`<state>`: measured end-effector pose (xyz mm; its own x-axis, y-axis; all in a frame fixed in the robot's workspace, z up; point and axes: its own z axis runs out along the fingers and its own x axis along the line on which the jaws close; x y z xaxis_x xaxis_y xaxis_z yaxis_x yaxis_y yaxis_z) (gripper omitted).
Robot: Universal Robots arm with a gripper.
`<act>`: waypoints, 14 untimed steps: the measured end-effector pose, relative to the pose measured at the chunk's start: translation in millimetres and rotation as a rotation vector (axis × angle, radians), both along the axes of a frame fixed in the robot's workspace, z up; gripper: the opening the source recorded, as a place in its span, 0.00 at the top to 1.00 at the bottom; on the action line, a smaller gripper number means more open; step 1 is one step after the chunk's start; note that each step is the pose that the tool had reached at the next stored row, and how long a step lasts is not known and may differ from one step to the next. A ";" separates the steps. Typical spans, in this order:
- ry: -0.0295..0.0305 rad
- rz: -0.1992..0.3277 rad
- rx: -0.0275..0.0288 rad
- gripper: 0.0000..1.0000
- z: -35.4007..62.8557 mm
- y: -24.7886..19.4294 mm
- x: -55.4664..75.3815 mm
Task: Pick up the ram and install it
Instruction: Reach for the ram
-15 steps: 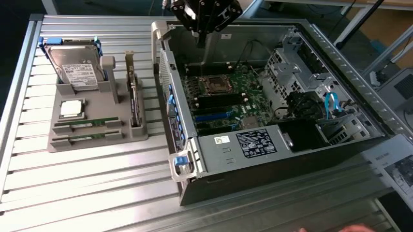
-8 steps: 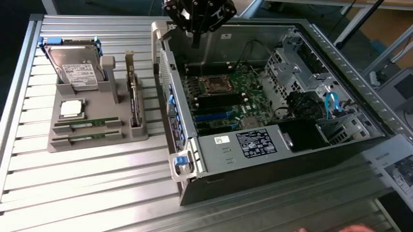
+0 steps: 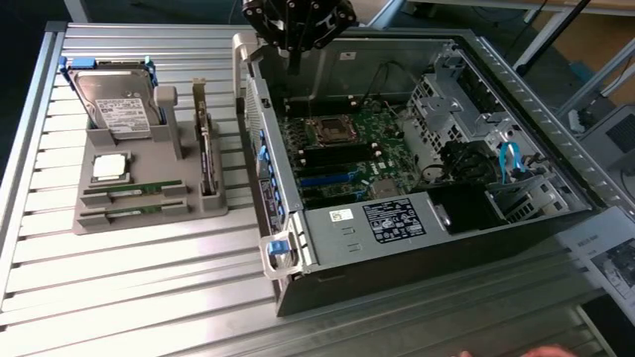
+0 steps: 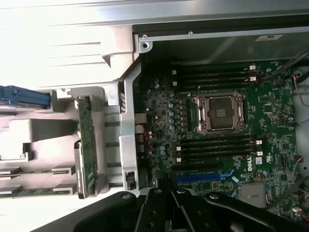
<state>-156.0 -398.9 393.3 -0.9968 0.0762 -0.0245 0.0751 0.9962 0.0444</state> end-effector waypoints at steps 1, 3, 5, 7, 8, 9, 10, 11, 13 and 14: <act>0.0000 0.000 0.0000 0.90 0.0 0.0 -1.1; 0.0000 0.000 0.0000 0.90 0.0 0.0 -3.9; 0.0000 0.000 -0.0001 0.90 0.0 0.0 -6.1; 0.0000 0.000 -0.0001 0.90 0.0 0.0 -8.3; 0.0000 0.000 0.0000 0.90 0.0 0.0 -9.4; 0.0000 0.000 -0.0001 0.90 0.0 0.0 -10.4; 0.0000 0.000 0.0000 0.90 0.0 0.0 -11.4; 0.0000 0.000 0.0000 0.90 0.0 0.0 -12.5; 0.0000 0.000 -0.0001 0.90 0.0 0.0 -14.6; 0.0000 0.000 0.0000 0.90 0.0 0.0 -15.6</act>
